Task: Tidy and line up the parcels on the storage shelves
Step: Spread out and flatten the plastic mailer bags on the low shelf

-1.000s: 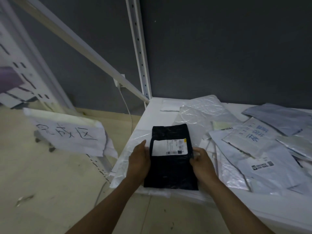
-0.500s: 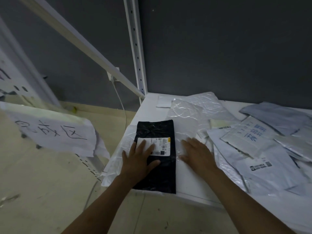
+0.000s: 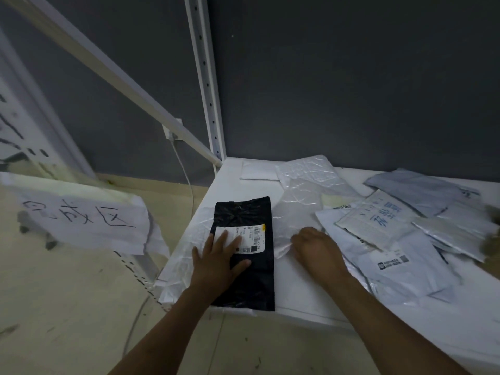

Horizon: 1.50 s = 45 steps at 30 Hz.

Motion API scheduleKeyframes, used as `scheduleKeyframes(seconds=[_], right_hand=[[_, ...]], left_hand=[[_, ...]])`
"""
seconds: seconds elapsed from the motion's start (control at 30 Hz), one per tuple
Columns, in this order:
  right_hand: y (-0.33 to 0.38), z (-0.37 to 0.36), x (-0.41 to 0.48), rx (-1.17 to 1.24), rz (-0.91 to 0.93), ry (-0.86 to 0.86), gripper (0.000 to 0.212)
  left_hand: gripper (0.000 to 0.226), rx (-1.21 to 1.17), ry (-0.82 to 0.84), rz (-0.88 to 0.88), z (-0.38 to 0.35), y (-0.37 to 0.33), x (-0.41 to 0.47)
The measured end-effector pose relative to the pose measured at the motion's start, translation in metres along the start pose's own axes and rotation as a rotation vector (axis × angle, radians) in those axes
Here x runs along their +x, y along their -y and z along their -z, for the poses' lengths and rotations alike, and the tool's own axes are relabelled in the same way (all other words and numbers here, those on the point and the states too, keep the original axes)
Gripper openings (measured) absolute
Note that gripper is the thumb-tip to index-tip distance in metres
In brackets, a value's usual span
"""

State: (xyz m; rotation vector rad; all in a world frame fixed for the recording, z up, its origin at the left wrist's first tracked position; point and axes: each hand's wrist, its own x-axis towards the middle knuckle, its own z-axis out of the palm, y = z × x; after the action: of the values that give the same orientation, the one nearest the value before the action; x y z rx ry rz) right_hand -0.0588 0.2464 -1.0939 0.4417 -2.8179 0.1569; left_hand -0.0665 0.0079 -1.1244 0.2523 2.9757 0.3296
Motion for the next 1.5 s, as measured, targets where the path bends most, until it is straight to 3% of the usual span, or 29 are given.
scheduleKeyframes(seconds=[0.1,0.23,0.33,0.47,0.6,0.63,0.73,0.8,0.9,1.03,1.1,1.17,1.23,1.3,1.4,1.5], right_hand=[[-0.012,0.019,-0.009,0.235,-0.149,-0.219,0.007],[-0.006,0.067,-0.018,0.641,-0.366,-0.405,0.013],[0.003,0.101,-0.016,0.852,-0.424,-0.492,0.015],[0.008,0.133,-0.004,1.084,-0.530,-0.652,0.022],[0.009,0.148,-0.001,1.292,-0.656,-0.698,0.020],[0.008,0.148,-0.002,1.323,-0.689,-0.692,0.019],[0.002,0.143,-0.004,1.445,-0.807,-0.658,0.014],[-0.001,0.137,-0.006,1.529,-0.852,-0.605,0.010],[-0.002,0.128,-0.009,1.418,-0.836,-0.446,0.032],[-0.009,0.123,-0.015,0.609,-0.669,-0.433,0.089],[-0.017,0.125,-0.018,0.190,-0.389,-0.324,0.096],[-0.019,0.128,-0.018,0.037,-0.192,-0.102,0.085],[-0.015,0.125,-0.021,0.076,-0.194,-0.010,0.054],[-0.014,0.125,-0.024,0.193,-0.338,-0.008,0.016],[-0.027,0.112,-0.028,0.348,-0.588,0.001,0.020],[-0.026,0.095,-0.029,0.736,-0.810,-0.123,0.012]], left_hand=[[0.132,-0.004,-0.007,0.012,0.003,-0.002,-0.003],[0.135,-0.012,0.054,0.005,0.014,-0.015,-0.008],[0.092,-0.337,-0.013,-0.063,0.036,-0.043,-0.013],[0.083,-0.862,-0.118,-0.140,0.065,-0.079,-0.014],[0.044,-0.966,-0.210,-0.134,0.077,-0.094,-0.014],[0.043,-0.975,-0.224,-0.115,0.079,-0.096,-0.015],[0.074,-1.082,-0.099,-0.017,0.080,-0.096,-0.016],[0.053,-1.152,0.032,-0.010,0.080,-0.093,-0.020],[0.017,-1.111,0.001,-0.027,0.084,-0.091,-0.024],[0.014,-0.454,-0.138,-0.159,0.094,-0.082,-0.018],[0.015,-0.205,-0.178,-0.292,0.098,-0.078,-0.016],[0.013,-0.085,-0.210,-0.422,0.100,-0.080,-0.015],[0.014,0.000,-0.260,-0.497,0.101,-0.086,-0.014],[0.023,0.002,-0.367,-0.440,0.096,-0.086,-0.012],[0.067,-0.070,-0.478,-0.178,0.086,-0.077,-0.011],[0.089,-0.175,-0.367,0.002,0.073,-0.060,-0.004]])
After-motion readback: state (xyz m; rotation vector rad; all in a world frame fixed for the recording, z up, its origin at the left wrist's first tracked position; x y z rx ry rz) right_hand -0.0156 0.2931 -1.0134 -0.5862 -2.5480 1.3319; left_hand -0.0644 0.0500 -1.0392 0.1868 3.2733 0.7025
